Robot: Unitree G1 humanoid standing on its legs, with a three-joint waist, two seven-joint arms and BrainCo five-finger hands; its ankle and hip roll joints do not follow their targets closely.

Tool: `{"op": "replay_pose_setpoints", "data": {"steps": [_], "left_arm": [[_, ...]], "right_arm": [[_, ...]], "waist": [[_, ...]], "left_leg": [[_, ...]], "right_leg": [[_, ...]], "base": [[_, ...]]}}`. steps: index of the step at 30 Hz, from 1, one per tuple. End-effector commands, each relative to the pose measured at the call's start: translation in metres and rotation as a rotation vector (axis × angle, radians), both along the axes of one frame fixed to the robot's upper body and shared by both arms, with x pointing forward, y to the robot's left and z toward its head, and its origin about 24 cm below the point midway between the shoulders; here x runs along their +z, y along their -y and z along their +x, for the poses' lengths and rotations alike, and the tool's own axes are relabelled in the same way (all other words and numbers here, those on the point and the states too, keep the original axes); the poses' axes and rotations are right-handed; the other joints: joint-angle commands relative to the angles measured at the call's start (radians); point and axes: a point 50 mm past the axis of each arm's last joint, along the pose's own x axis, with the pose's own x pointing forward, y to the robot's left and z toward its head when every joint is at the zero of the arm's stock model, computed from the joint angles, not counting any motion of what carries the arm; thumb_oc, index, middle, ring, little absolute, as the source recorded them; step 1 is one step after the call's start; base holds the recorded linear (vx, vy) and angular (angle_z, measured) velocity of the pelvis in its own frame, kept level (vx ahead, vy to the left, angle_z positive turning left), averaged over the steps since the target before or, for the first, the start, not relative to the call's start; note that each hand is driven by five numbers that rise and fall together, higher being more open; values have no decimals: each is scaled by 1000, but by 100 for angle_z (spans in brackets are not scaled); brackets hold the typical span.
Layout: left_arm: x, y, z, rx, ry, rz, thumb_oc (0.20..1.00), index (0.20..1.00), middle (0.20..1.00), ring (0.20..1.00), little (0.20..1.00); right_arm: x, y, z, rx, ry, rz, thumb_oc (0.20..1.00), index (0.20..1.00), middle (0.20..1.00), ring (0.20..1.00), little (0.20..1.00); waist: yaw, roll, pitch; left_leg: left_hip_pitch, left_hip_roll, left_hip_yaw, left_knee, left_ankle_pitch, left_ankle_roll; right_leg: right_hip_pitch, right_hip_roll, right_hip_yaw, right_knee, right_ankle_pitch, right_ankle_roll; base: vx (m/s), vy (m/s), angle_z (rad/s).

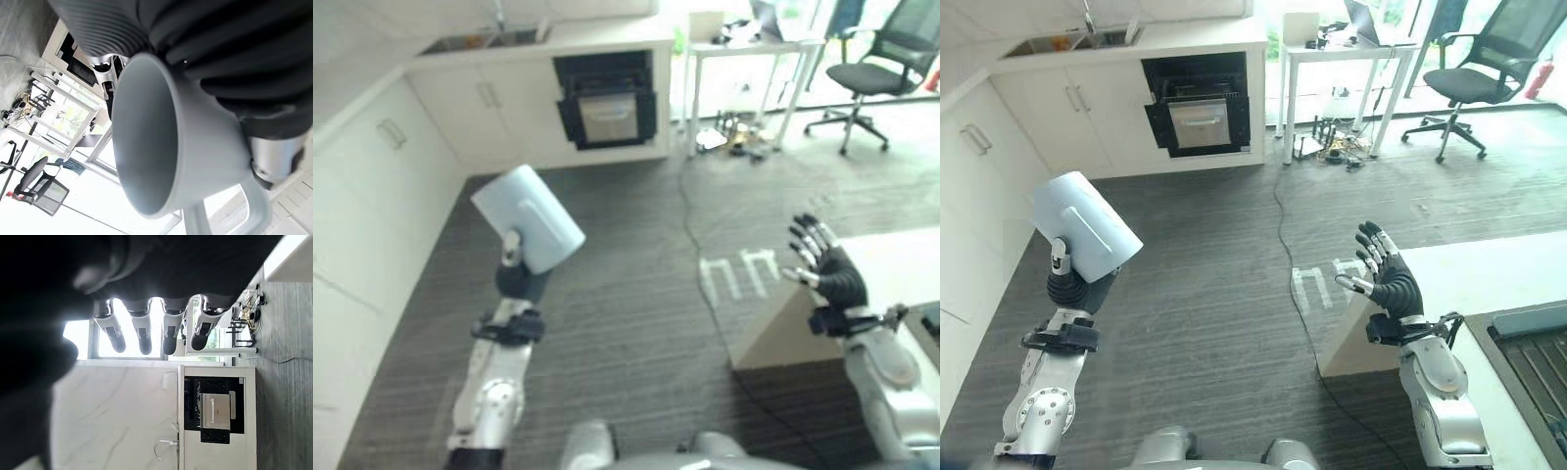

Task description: Place the dishes in the dishwasher.

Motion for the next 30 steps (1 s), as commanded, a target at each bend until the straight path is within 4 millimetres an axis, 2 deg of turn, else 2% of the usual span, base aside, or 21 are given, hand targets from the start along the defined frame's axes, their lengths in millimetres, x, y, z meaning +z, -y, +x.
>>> {"op": "replay_pose_setpoints", "data": {"steps": [1,2,4,6,7,8,9,11,12,13,14,16,17,18,19,20,21,23,26,30], "left_arm": [[26,-9,0,27,142,-4,200,200,200,200,200],[25,-10,0,32,144,-13,200,200,200,200,200],[26,-11,1,43,149,-17,200,200,200,200,200],[28,-13,4,50,145,-17,200,200,200,200,200],[31,-13,6,39,148,-5,200,200,200,200,200],[33,-12,6,28,151,5,200,200,200,200,200],[34,-10,7,6,155,10,200,200,200,200,200],[35,-8,9,-7,154,15,200,200,200,200,200],[36,-6,10,-12,153,28,200,200,200,200,200],[36,-6,10,-13,152,32,200,200,200,200,200],[36,-5,9,-8,150,35,200,200,200,200,200],[39,-6,11,-12,153,29,200,200,200,200,200],[39,-6,11,-20,152,27,200,200,200,200,200],[39,-6,11,-27,151,26,200,200,200,200,200],[39,-6,12,-31,150,26,200,200,200,200,200],[39,-6,11,-36,151,28,200,200,200,200,200],[38,-5,9,-39,151,30,200,200,200,200,200],[36,1,6,-56,149,41,200,200,200,200,200],[34,0,2,-63,154,40,200,200,200,200,200],[34,2,2,-75,142,3,200,200,200,200,200]], "right_arm": [[39,3,-3,38,194,-33,1000,1000,1000,1000,1000],[40,6,-3,47,197,-44,1000,1000,1000,1000,1000],[43,9,-4,51,202,-25,1000,1000,1000,1000,1000],[42,12,-7,44,195,1,1000,1000,1000,1000,1000],[41,11,-9,33,194,11,1000,1000,1000,1000,1000],[40,10,-9,19,195,20,1000,1000,1000,1000,1000],[41,9,-9,-16,213,47,1000,1000,1000,1000,1000],[41,6,-7,-32,224,78,1000,1000,1000,1000,1000],[40,2,-7,-31,222,74,1000,1000,1000,1000,1000],[38,0,-7,-27,217,74,1000,1000,1000,1000,1000],[36,-4,-6,-18,210,70,1000,1000,1000,1000,1000],[35,-3,-5,-18,206,61,1000,1000,1000,1000,1000],[36,0,-6,-23,205,62,1000,1000,1000,1000,1000],[35,2,-7,-28,205,64,1000,1000,1000,1000,1000],[35,3,-8,-30,205,64,1000,1000,1000,1000,1000],[35,5,-9,-32,208,67,1000,1000,1000,1000,1000],[36,6,-11,-34,210,72,1000,1000,1000,1000,1000],[35,7,-16,-41,213,82,1000,1000,1000,1000,1000],[32,7,-20,-40,209,88,1000,1000,1000,1000,1000],[35,4,-17,-47,210,68,1000,1000,1000,1000,1000]], "waist": [[2,33,20],[4,35,17],[1,45,5],[6,41,-13],[15,30,-24],[20,18,-31],[22,3,-40],[18,6,-43],[20,19,-40],[19,28,-36],[14,35,-29],[8,31,-21],[3,23,-14],[-2,18,-6],[-6,12,2],[-16,-5,19],[-32,-21,28],[-84,-32,41],[-99,-34,34],[-111,-36,-6]], "left_leg": [[-29,98,-106,28,58,-58],[-43,107,-124,28,54,-61],[-44,128,-108,28,56,-65],[-25,91,-113,28,24,-43],[-14,60,-112,28,4,-22],[-6,40,-113,28,-6,-10],[14,6,-123,28,-22,12],[43,-29,-153,28,-44,35],[73,-54,-166,28,-66,53],[92,-57,-171,28,-77,57],[111,-53,-169,28,-86,58],[120,-63,-176,28,-88,57],[131,-74,-182,28,-91,56],[143,-76,-181,28,-100,52],[153,-78,-180,28,-107,50],[176,-82,-165,28,-129,46],[196,-88,-157,28,-151,42],[261,-106,-176,28,-216,50],[300,-110,-171,28,-254,59],[359,-94,-147,28,-282,45]], "right_leg": [[157,-22,58,-79,9,96],[173,-25,66,-79,-9,96],[207,-45,61,-79,-30,106],[239,-71,67,-79,-33,132],[256,-93,61,-79,-12,150],[261,-110,54,-79,30,166],[262,-131,40,-79,135,194],[268,-128,29,-79,267,204],[228,-129,8,47,337,205],[185,-133,2,118,353,201],[120,-137,2,175,347,189],[89,-93,-22,94,280,167],[89,-70,-52,1,257,158],[84,-74,-82,-71,263,154],[70,-84,-97,-79,256,152],[-3,-121,-115,-79,235,151],[-67,-149,-96,-79,235,157],[-231,-177,20,-79,275,175],[-249,-188,29,-79,273,183],[-224,-196,27,-79,282,185]], "base": [[469,578,-11],[398,528,-8],[336,454,-48],[290,369,-50],[270,339,-10],[300,357,-13],[272,296,6],[330,355,80],[332,378,102],[291,335,56],[207,157,42],[234,33,6],[252,-67,2],[222,-96,21],[183,-151,27],[194,-193,28],[293,-251,40],[471,-319,30],[370,-256,65],[343,-286,55]]}}
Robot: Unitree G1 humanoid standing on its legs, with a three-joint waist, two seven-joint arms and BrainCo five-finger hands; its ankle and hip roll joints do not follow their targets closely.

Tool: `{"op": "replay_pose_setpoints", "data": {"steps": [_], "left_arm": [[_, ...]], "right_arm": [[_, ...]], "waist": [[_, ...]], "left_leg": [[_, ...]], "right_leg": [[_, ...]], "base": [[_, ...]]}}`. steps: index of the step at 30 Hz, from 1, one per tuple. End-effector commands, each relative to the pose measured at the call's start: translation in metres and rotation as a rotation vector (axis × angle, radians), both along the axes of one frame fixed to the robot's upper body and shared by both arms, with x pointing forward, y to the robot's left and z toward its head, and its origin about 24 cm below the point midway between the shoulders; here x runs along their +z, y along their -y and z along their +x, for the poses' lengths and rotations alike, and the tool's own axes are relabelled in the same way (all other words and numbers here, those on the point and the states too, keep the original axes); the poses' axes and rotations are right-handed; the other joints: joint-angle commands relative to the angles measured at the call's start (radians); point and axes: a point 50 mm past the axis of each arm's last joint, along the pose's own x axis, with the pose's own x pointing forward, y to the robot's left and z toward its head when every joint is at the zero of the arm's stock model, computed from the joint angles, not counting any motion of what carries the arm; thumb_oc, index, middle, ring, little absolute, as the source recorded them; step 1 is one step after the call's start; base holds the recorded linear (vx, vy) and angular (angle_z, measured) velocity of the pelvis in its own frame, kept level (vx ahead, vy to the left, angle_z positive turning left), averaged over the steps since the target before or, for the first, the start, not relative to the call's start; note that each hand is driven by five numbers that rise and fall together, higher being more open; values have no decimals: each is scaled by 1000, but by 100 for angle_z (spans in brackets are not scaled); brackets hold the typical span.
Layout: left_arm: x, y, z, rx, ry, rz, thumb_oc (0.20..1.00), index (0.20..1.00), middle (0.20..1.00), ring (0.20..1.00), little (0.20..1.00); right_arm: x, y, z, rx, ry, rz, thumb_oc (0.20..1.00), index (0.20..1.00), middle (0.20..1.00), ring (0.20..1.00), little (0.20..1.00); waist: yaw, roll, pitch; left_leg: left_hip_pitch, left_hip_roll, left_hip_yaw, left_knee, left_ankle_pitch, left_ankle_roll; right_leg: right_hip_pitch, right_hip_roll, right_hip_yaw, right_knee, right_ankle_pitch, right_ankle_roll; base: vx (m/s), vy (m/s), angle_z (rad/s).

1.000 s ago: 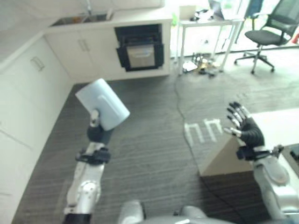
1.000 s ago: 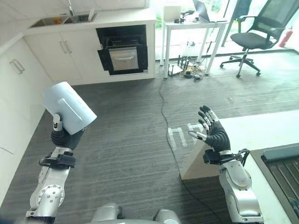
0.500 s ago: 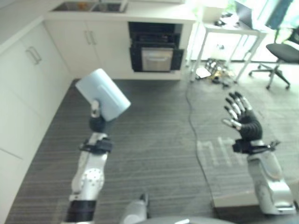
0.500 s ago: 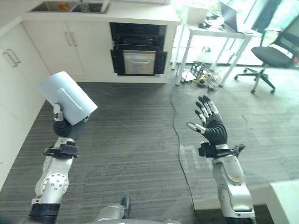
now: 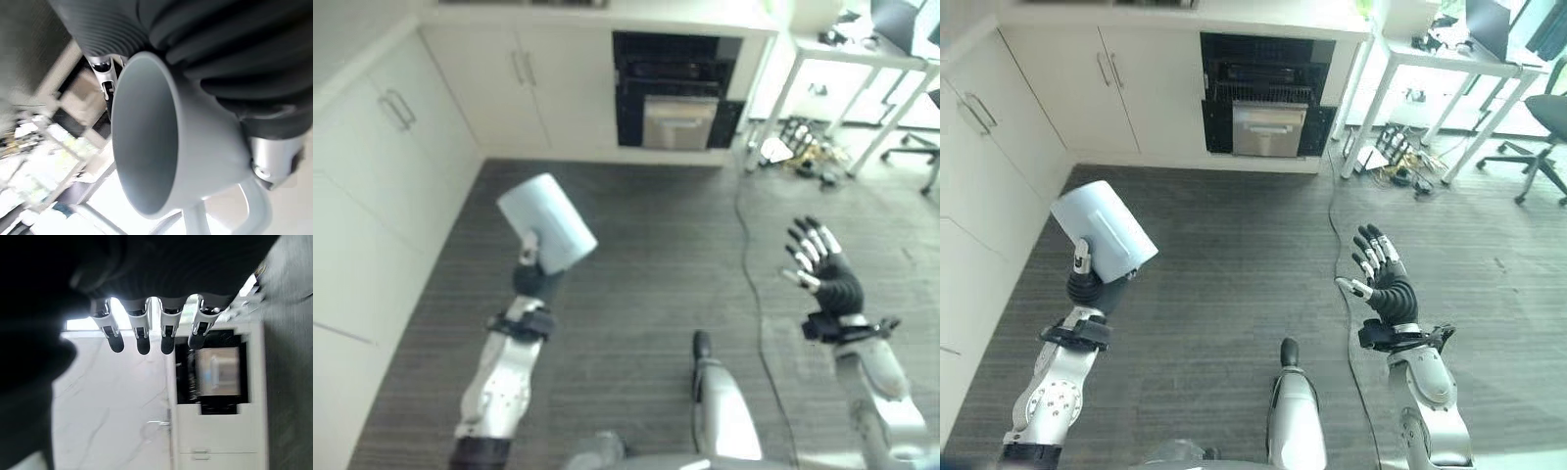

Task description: Place the dishes in the dishwasher.

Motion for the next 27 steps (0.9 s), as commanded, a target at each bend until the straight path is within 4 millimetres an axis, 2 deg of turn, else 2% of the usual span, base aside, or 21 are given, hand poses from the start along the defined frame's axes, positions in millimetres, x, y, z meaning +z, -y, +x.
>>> {"op": "replay_pose_setpoints", "data": {"steps": [1,3,6,7,8,9,11,12,14,15,16,18,20,23,27], "left_arm": [[41,-1,-3,-32,200,-7,200,200,200,200,200],[42,-1,-5,-30,202,-16,200,200,200,200,200],[41,0,-8,-21,194,-33,200,200,200,200,200],[39,0,-9,-15,188,-50,200,200,200,200,200],[39,0,-8,-10,190,-61,200,200,200,200,200],[38,0,-9,-2,196,-68,200,200,200,200,200],[36,-1,-10,9,195,-77,200,200,200,200,200],[33,1,-9,1,189,-79,200,200,200,200,200],[32,0,-9,-2,184,-80,200,200,200,200,200],[31,-1,-9,0,183,-80,200,200,200,200,200],[30,-2,-9,4,185,-81,200,200,200,200,200],[29,-2,-9,13,185,-86,200,200,200,200,200],[24,-4,-9,29,179,-96,200,200,200,200,200],[22,-9,-12,37,180,-104,200,200,200,200,200],[26,-15,-10,63,186,-111,200,200,200,200,200]], "right_arm": [[35,3,7,-13,171,-24,1000,1000,1000,1000,1000],[37,3,8,-8,174,-30,1000,1000,1000,1000,1000],[38,5,6,6,167,-34,1000,1000,1000,1000,1000],[37,6,6,22,157,-45,1000,1000,1000,1000,1000],[37,5,7,34,153,-50,1000,1000,1000,1000,1000],[36,5,8,46,150,-57,1000,1000,1000,1000,1000],[35,4,9,60,147,-62,1000,1000,1000,1000,1000],[35,5,11,48,146,-56,1000,1000,1000,1000,1000],[36,5,13,47,146,-50,1000,1000,1000,1000,1000],[35,4,15,54,144,-53,1000,1000,1000,1000,1000],[35,3,16,60,142,-58,1000,1000,1000,1000,1000],[33,1,15,68,136,-66,1000,1000,1000,1000,1000],[31,1,14,80,129,-71,1000,1000,1000,1000,1000],[32,5,11,82,126,-81,1000,1000,1000,1000,1000],[33,8,7,87,123,-77,1000,1000,1000,1000,1000]], "waist": [[-1,5,-78],[-6,16,-90],[-12,46,-107],[-10,47,-111],[-5,38,-111],[6,24,-105],[22,13,-93],[45,-2,-73],[61,0,-63],[67,14,-56],[72,42,-45],[82,70,-41],[92,87,-43],[98,91,-52],[102,79,-76]], "left_leg": [[-59,103,-18,-3,48,-76],[-30,118,-23,-3,66,-95],[-4,167,-26,-3,249,-147],[10,198,-20,-3,380,-177],[15,203,-16,-3,437,-187],[7,184,-28,32,464,-186],[-69,155,-46,155,476,-178],[-171,139,-35,196,451,-151],[-194,137,-3,114,421,-132],[-194,156,30,-3,428,-133],[-258,194,29,-3,391,-138],[-357,230,-8,-3,352,-152],[-425,266,-22,-3,388,-178],[-444,303,13,-3,382,-183],[-410,281,33,-3,340,-155]], "right_leg": [[125,0,-25,-74,13,79],[143,23,-27,-74,10,62],[169,89,-24,-74,-28,21],[188,109,-18,-74,-49,-2],[203,113,-11,-74,-59,-15],[222,115,5,-74,-72,-29],[259,130,25,-74,-92,-49],[300,134,35,-74,-111,-53],[323,142,36,-74,-132,-45],[341,154,36,-74,-152,-35],[360,179,35,-74,-170,-28],[386,200,35,-74,-195,-19],[439,218,40,-74,-237,-20],[482,196,20,-74,-269,-11],[514,150,19,-74,-273,16]], "base": [[354,-302,27],[307,-264,-5],[276,-249,-46],[253,-236,-47],[281,-273,-49],[227,-229,-48],[203,-199,-55],[199,-142,-40],[204,-3,-28],[219,176,-24],[237,229,-46],[253,245,-8],[293,239,-8],[228,219,-55],[225,308,-37]]}}
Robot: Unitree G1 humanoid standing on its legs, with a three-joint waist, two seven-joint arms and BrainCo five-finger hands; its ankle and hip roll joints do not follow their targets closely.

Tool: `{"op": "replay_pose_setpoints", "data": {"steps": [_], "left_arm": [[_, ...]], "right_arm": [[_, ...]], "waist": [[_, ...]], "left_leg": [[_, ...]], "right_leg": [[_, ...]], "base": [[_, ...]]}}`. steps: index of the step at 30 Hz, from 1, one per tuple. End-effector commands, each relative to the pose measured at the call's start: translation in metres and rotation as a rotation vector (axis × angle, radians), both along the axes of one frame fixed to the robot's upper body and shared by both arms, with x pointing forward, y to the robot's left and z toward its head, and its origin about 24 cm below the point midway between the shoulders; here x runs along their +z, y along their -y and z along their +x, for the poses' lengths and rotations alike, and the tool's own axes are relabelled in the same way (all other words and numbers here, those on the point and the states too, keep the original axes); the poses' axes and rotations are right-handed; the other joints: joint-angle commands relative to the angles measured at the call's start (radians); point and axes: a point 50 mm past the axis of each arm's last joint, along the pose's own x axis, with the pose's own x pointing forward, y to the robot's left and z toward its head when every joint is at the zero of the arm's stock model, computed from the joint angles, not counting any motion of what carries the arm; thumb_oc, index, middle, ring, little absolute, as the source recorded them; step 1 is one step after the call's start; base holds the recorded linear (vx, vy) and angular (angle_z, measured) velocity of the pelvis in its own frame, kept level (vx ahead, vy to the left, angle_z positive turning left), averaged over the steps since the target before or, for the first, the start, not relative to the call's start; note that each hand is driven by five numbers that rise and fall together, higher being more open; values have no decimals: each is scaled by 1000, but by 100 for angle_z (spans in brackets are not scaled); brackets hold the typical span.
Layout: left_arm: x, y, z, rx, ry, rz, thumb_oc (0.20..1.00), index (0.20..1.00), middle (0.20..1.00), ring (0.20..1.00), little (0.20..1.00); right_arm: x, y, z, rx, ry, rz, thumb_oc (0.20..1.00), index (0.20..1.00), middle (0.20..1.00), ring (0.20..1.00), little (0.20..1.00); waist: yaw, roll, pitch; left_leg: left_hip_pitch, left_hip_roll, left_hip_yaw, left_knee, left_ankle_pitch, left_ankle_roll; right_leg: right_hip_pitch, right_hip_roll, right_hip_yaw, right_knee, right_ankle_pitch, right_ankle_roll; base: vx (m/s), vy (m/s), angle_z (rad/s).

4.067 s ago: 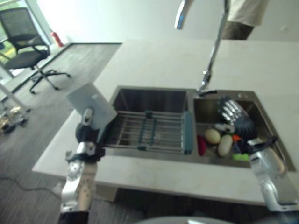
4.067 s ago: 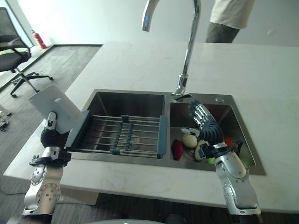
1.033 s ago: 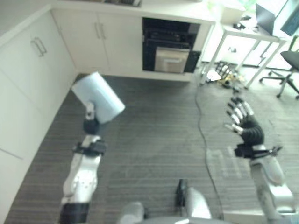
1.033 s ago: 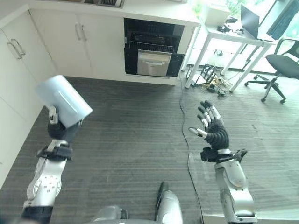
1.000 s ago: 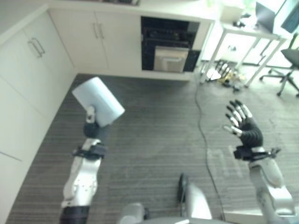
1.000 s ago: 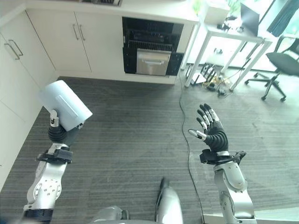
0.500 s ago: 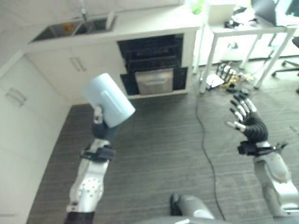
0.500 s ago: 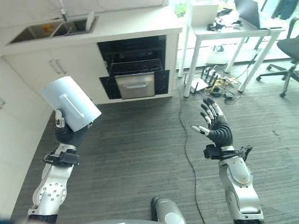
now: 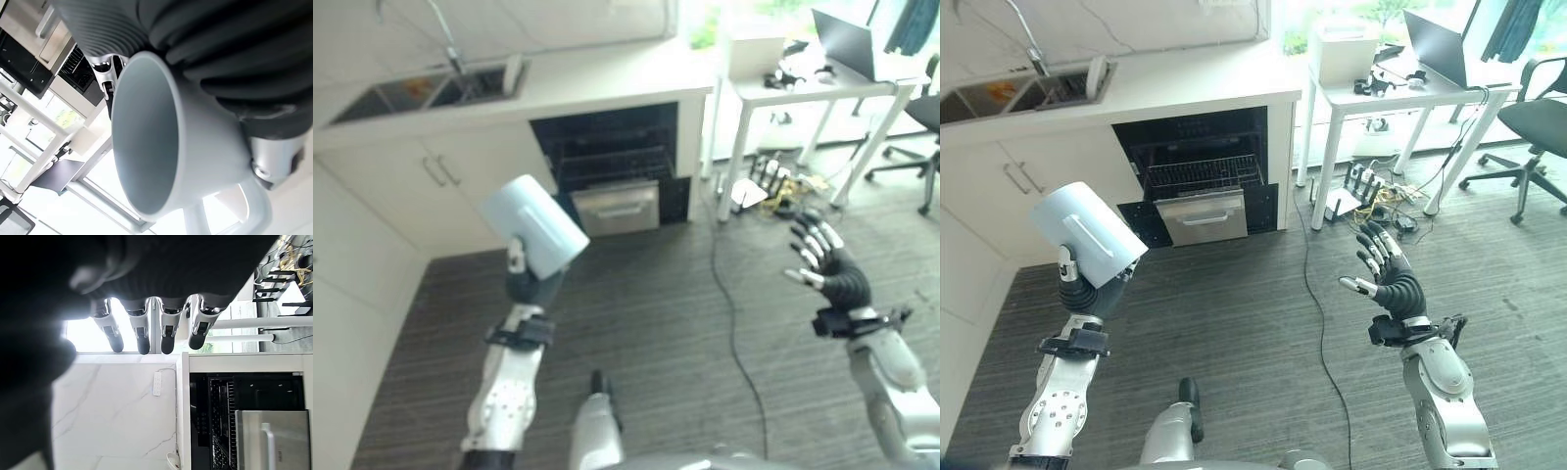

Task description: Place the dishes in the dishwasher.

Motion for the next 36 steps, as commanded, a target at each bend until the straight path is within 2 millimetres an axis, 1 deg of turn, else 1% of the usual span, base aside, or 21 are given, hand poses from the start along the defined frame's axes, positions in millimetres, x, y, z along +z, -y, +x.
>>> {"op": "replay_pose_setpoints", "data": {"steps": [1,3,5,7,8,9,10,11,12,13,14,15,16,17,18,19,22,24,28,32,36], "left_arm": [[37,-15,-1,33,173,34,200,200,200,200,200],[42,-10,4,12,188,53,200,200,200,200,200],[44,-9,7,6,191,64,200,200,200,200,200],[44,-9,7,-1,186,76,200,200,200,200,200],[44,-9,7,-5,183,79,200,200,200,200,200],[44,-9,6,-7,182,81,200,200,200,200,200],[45,-10,6,-4,184,98,200,200,200,200,200],[45,-11,5,8,184,108,200,200,200,200,200],[46,-13,5,21,186,114,200,200,200,200,200],[48,-14,5,27,188,115,200,200,200,200,200],[50,-15,5,31,191,114,200,200,200,200,200],[52,-14,6,26,196,115,200,200,200,200,200],[52,-14,7,24,196,116,200,200,200,200,200],[52,-13,7,12,198,118,200,200,200,200,200],[52,-12,7,6,201,120,200,200,200,200,200],[52,-9,6,-3,202,121,200,200,200,200,200],[49,-2,6,-32,197,122,200,200,200,200,200],[48,-1,4,-39,193,125,200,200,200,200,200],[47,-3,3,-33,179,127,200,200,200,200,200],[47,-4,2,-35,173,121,200,200,200,200,200],[47,-4,1,-29,168,98,200,200,200,200,200]], "right_arm": [[26,-1,1,22,140,42,1000,1000,1000,1000,1000],[29,-3,6,-4,157,52,1000,1000,1000,1000,1000],[30,-5,8,-12,164,58,1000,1000,1000,1000,1000],[29,-8,8,-14,163,57,1000,1000,1000,1000,1000],[28,-9,8,-14,162,58,1000,1000,1000,1000,1000],[28,-9,8,-14,162,59,1000,1000,1000,1000,1000],[26,-11,7,-10,159,62,1000,1000,1000,1000,1000],[23,-12,5,1,149,51,1000,1000,1000,1000,1000],[21,-16,4,19,137,36,1000,1000,1000,1000,1000],[20,-17,5,29,132,25,1000,1000,1000,1000,1000],[20,-18,5,36,130,14,1000,1000,1000,1000,1000],[21,-16,6,35,132,18,1000,1000,1000,1000,1000],[22,-15,6,33,133,20,1000,1000,1000,1000,1000],[22,-14,6,25,140,21,1000,1000,1000,1000,1000],[23,-13,6,22,147,25,1000,1000,1000,1000,1000],[23,-12,6,18,152,27,1000,1000,1000,1000,1000],[22,-12,3,-5,148,32,1000,1000,1000,1000,1000],[20,-10,-1,-15,140,35,1000,1000,1000,1000,1000],[21,-11,-1,-13,149,45,1000,1000,1000,1000,1000],[25,-14,4,-17,156,43,1000,1000,1000,1000,1000],[27,-8,5,-26,155,45,1000,1000,1000,1000,1000]], "waist": [[20,-24,-52],[40,-44,-68],[48,-59,-75],[51,-75,-86],[53,-77,-90],[52,-76,-90],[48,-70,-91],[38,-55,-86],[33,-46,-77],[32,-43,-73],[31,-43,-68],[30,-48,-60],[29,-49,-57],[24,-69,-38],[14,-82,-26],[-4,-92,-17],[-48,-93,-12],[-62,-92,-15],[-63,-92,-37],[-73,-83,-63],[-99,-66,-82]], "left_leg": [[9,17,-12,66,-88,-86],[14,-23,-18,66,-110,-61],[19,-50,-25,66,-119,-46],[33,-90,-40,66,-135,-23],[41,-103,-46,66,-143,-14],[44,-108,-49,66,-145,-11],[58,-118,-56,66,-157,0],[83,-121,-65,66,-173,11],[105,-121,-70,66,-185,13],[115,-120,-72,66,-190,12],[122,-123,-81,66,-192,9],[132,-130,-92,66,-195,6],[137,-131,-94,66,-198,5],[159,-143,-87,66,-214,-2],[176,-147,-76,66,-233,-7],[192,-153,-74,66,-256,-8],[228,-170,-102,66,-292,-1],[255,-176,-107,66,-314,2],[289,-173,-99,66,-341,-3],[324,-139,-78,66,-347,-19],[350,-86,-44,66,-329,-53]], "right_leg": [[-105,-56,-34,-3,72,67],[-93,-83,-39,-3,83,86],[-87,-105,-46,-3,117,102],[-82,-123,-46,-3,204,124],[-75,-127,-50,-3,248,128],[-73,-127,-54,-3,267,129],[-70,-119,-68,-3,338,133],[-86,-105,-88,56,410,135],[-147,-107,-100,130,422,129],[-181,-109,-112,140,410,120],[-198,-93,-131,107,371,105],[-199,-79,-160,20,337,94],[-196,-79,-171,-3,334,92],[-262,-121,-200,-3,309,91],[-323,-158,-205,-3,315,97],[-393,-185,-171,-3,335,108],[-503,-193,-53,-3,364,121],[-543,-211,-43,-3,368,129],[-504,-225,-55,-3,379,136],[-466,-192,-66,-3,347,124],[-438,-145,-74,-3,312,87]], "base": [[181,301,-10],[166,310,28],[130,249,47],[164,287,36],[135,227,21],[162,260,28],[191,314,23],[220,386,10],[160,296,12],[105,154,16],[112,43,14],[111,-4,1],[95,-82,6],[75,-133,-1],[120,-201,7],[157,-191,-13],[217,-163,47],[281,-231,88],[273,-306,39],[229,-280,-13],[231,-293,-2]]}}
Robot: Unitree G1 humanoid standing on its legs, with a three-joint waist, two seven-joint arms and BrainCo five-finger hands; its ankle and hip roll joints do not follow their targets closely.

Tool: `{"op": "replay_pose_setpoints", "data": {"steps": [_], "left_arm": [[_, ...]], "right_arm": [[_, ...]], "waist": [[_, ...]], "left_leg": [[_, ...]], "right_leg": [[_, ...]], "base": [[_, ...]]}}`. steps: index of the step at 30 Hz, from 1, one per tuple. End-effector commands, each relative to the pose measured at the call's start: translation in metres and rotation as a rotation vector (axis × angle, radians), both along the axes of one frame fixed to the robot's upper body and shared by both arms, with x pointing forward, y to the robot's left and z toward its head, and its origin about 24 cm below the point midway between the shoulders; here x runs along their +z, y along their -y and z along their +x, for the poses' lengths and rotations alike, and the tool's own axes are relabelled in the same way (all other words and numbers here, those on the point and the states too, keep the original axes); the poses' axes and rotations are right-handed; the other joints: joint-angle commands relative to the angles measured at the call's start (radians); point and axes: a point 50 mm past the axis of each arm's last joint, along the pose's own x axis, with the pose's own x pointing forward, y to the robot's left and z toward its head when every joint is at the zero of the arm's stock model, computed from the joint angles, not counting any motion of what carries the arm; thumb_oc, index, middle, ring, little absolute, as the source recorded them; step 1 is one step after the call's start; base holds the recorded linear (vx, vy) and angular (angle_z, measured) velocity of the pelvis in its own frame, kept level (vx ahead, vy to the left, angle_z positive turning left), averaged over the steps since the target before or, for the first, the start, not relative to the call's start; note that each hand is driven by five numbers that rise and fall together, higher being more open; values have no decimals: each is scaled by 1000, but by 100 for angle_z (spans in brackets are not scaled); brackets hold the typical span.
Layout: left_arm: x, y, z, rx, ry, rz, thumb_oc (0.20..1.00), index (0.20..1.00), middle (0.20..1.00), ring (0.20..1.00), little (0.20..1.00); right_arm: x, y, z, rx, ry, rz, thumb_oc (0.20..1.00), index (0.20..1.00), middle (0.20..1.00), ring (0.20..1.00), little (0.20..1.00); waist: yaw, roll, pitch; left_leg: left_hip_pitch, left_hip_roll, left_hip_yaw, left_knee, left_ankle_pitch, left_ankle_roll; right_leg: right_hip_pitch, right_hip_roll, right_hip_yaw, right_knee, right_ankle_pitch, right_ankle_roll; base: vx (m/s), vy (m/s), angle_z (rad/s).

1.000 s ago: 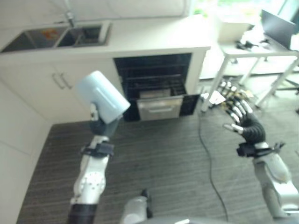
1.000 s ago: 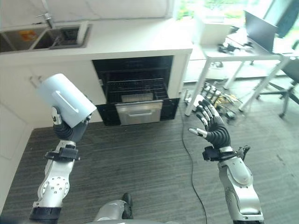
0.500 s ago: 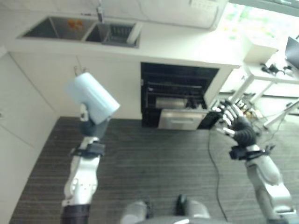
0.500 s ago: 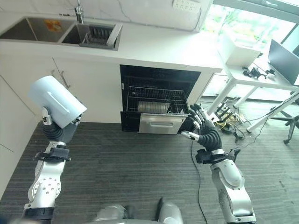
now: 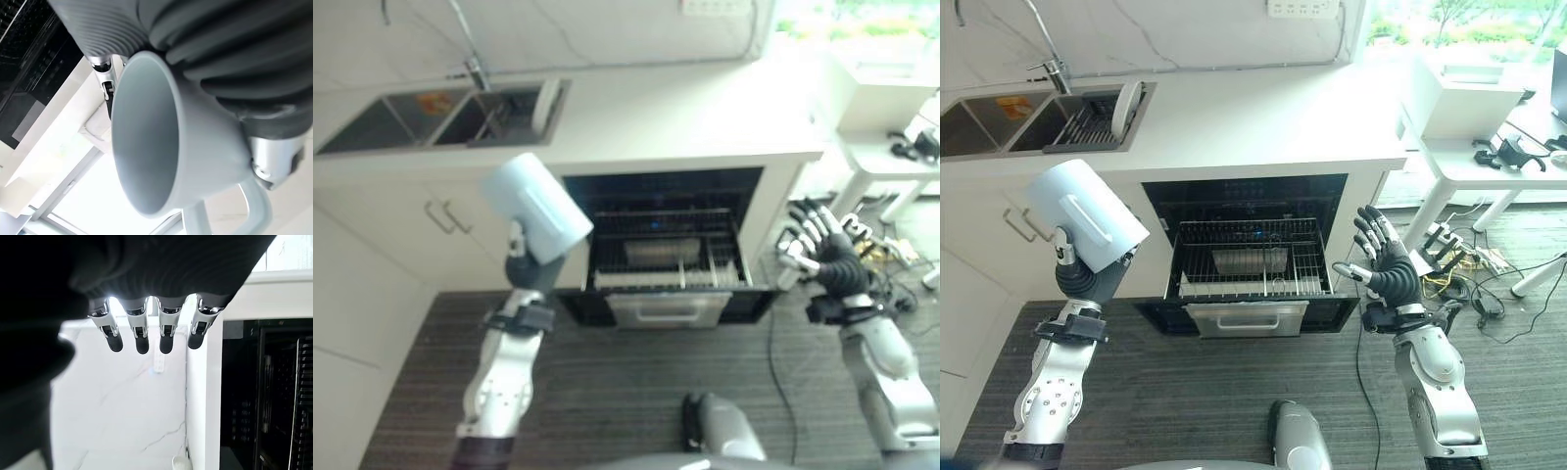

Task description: Place the dishes in the dishwasher.

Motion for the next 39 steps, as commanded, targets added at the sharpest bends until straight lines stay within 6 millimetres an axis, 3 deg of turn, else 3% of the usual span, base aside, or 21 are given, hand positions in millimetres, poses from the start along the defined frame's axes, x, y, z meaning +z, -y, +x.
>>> {"op": "replay_pose_setpoints", "data": {"steps": [1,3,5,6,7,8,9,12,16,24,28,31,39], "left_arm": [[23,-10,-6,18,111,60,200,200,200,200,200],[21,-9,-7,12,105,57,200,200,200,200,200],[19,-9,-8,16,101,53,200,200,200,200,200],[18,-9,-9,17,99,51,200,200,200,200,200],[17,-7,-8,8,101,52,200,200,200,200,200],[16,-5,-8,5,101,48,200,200,200,200,200],[16,-4,-6,7,108,39,200,200,200,200,200],[16,-3,-2,11,116,29,200,200,200,200,200],[17,-5,0,21,118,42,200,200,200,200,200],[23,-5,5,16,123,75,200,200,200,200,200],[23,-5,5,16,123,76,200,200,200,200,200],[27,-1,7,42,123,141,200,200,200,200,200],[33,10,18,210,131,279,200,200,200,200,200]], "right_arm": [[18,1,-4,9,108,43,1000,1000,1000,1000,1000],[17,4,-7,10,101,40,1000,1000,1000,1000,1000],[17,6,-8,19,90,32,1000,1000,1000,1000,1000],[16,7,-8,24,85,28,1000,1000,1000,1000,1000],[15,7,-6,16,82,23,1000,1000,1000,1000,1000],[15,6,-4,15,82,21,1000,1000,1000,1000,1000],[18,3,2,27,85,10,1000,1000,1000,1000,1000],[20,4,3,36,92,-2,1000,1000,1000,1000,1000],[17,4,-5,52,79,9,1000,1000,1000,1000,1000],[11,-6,-2,53,51,20,1000,1000,1000,1000,1000],[11,-6,-2,53,51,21,1000,1000,1000,1000,1000],[19,-16,3,142,61,97,1000,1000,1000,1000,1000],[52,-47,15,297,185,54,1000,1000,1000,1000,1000]], "waist": [[-9,-40,-60],[-13,-22,-62],[-1,-27,-61],[8,-38,-54],[27,-52,-39],[34,-53,-30],[41,-27,-16],[46,-23,-15],[29,-24,-39],[36,-40,-46],[37,-40,-46],[52,-53,-47],[71,-56,-57]], "left_leg": [[-111,-80,74,-24,-41,65],[-101,-58,67,-24,78,35],[-84,-62,51,-24,225,12],[-89,-74,50,-24,265,12],[-133,-88,53,-24,269,25],[-160,-92,61,-24,228,39],[-257,-48,81,-24,145,41],[-318,-19,73,-24,122,31],[-292,-44,57,-24,59,38],[-272,-62,95,-24,26,69],[-271,-62,96,-24,26,70],[-261,-66,116,-24,13,87],[-251,-76,114,-24,4,94]], "right_leg": [[103,-87,76,-256,138,162],[116,-42,86,-256,114,137],[138,-18,106,-256,89,110],[156,-16,121,-256,78,101],[185,-20,132,-256,66,100],[194,-20,135,-256,59,105],[210,-8,122,-256,41,123],[226,-22,108,-256,22,131],[226,-60,83,-256,33,149],[230,-108,50,-256,50,175],[230,-108,51,-256,50,176],[232,-125,41,-256,57,188],[244,-119,44,-256,49,183]], "base": [[200,-239,-20],[158,-180,-20],[173,-152,-17],[193,-131,-25],[135,-33,-26],[101,192,-33],[60,307,-22],[43,255,-8],[24,191,-19],[32,111,5],[2,12,1],[15,43,-3],[14,2,-1]]}}
